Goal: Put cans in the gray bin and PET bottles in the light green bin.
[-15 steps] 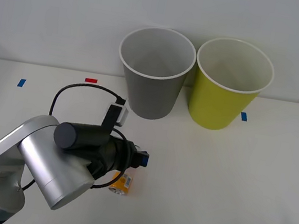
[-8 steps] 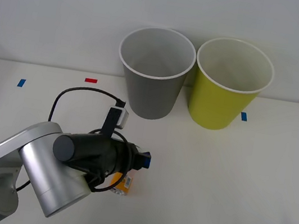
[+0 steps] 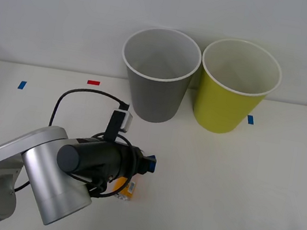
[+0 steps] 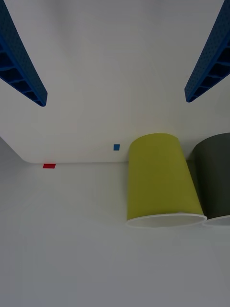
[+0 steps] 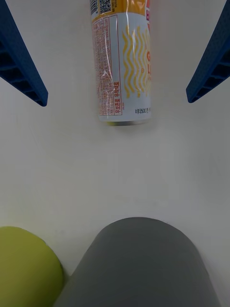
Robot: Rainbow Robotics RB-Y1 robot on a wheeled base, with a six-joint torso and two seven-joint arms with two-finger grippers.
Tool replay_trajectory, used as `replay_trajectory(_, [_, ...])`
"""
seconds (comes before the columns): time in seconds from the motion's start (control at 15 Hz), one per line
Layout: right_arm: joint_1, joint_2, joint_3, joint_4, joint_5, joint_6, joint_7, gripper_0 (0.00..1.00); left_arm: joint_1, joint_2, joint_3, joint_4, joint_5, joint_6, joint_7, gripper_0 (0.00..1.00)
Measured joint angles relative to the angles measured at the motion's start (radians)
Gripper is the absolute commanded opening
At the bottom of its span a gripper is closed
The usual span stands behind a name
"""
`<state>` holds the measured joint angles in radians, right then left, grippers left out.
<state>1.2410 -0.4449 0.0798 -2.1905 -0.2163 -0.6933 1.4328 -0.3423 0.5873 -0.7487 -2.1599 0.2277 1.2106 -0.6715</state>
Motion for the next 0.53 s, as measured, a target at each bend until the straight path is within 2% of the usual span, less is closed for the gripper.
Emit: replay_trajectory(0.53, [0.0,0.0,0.0,0.0,0.0,0.0,0.0,1.0,-0.002,-0.04,-0.003,0.061,-0.005,-0.002,0.016,1.0])
